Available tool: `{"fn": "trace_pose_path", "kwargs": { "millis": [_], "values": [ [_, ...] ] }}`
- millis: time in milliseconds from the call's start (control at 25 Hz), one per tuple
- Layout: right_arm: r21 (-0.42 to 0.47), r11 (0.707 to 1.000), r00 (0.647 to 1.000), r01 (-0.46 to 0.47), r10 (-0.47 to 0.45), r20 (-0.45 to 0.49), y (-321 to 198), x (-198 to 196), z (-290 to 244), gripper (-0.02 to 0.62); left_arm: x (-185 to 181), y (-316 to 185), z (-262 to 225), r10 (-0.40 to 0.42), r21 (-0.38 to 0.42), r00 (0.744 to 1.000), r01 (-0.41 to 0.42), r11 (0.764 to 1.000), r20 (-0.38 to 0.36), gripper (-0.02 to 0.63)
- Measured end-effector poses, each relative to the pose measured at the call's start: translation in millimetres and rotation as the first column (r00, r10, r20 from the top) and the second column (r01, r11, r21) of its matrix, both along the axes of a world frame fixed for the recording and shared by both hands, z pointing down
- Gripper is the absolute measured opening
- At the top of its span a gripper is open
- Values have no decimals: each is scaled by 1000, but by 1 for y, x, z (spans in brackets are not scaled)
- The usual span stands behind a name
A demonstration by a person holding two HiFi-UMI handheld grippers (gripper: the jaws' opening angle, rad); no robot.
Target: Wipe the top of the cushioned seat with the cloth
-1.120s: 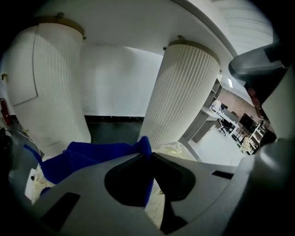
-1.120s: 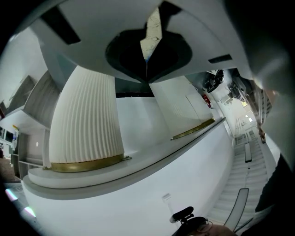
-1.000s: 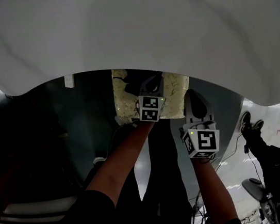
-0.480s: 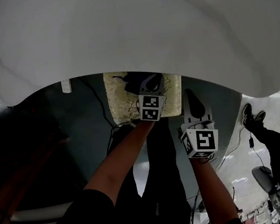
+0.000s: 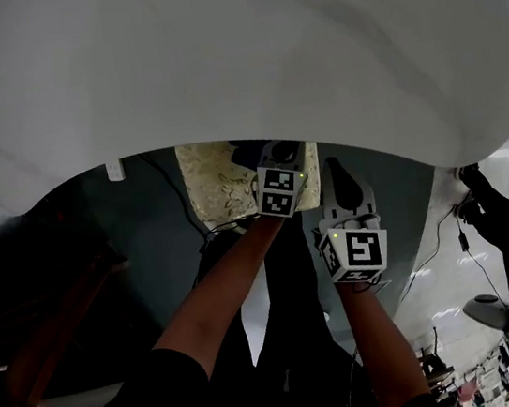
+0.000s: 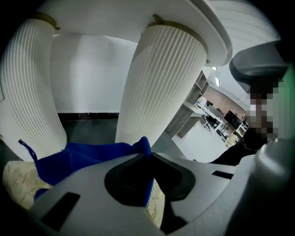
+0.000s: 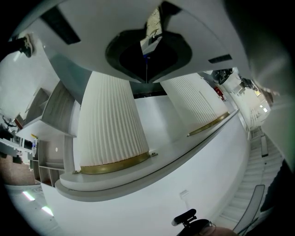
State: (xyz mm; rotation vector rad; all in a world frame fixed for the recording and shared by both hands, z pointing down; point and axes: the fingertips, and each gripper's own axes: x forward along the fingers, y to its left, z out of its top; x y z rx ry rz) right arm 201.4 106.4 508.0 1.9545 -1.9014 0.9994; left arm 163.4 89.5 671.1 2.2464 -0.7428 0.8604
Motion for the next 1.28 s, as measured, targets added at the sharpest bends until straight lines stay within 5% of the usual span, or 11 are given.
{"fn": "trace_pose_path", "kwargs": {
  "millis": [360,560,880,1120,1280],
  "values": [
    [47,999,1000,-27,28,-3,-6,7,-21,38,26,15,-6,78,-82,993,-85,993,-85,51],
    [65,997,999,-36,38,-27,-2,4,-27,38,27,24,-28,86,-143,960,-128,981,-268,51],
    [96,995,999,-4,9,-47,-6,-33,-41,38,-52,6,-83,-4,-81,943,-24,996,-332,51],
    [121,991,999,54,-52,-15,-16,-89,-57,38,-139,-4,-133,-175,-81,912,155,985,-370,51],
    [151,983,995,102,-99,-30,-21,-121,-70,38,-193,6,-159,-166,3,928,177,984,-335,51]
  ]
}}
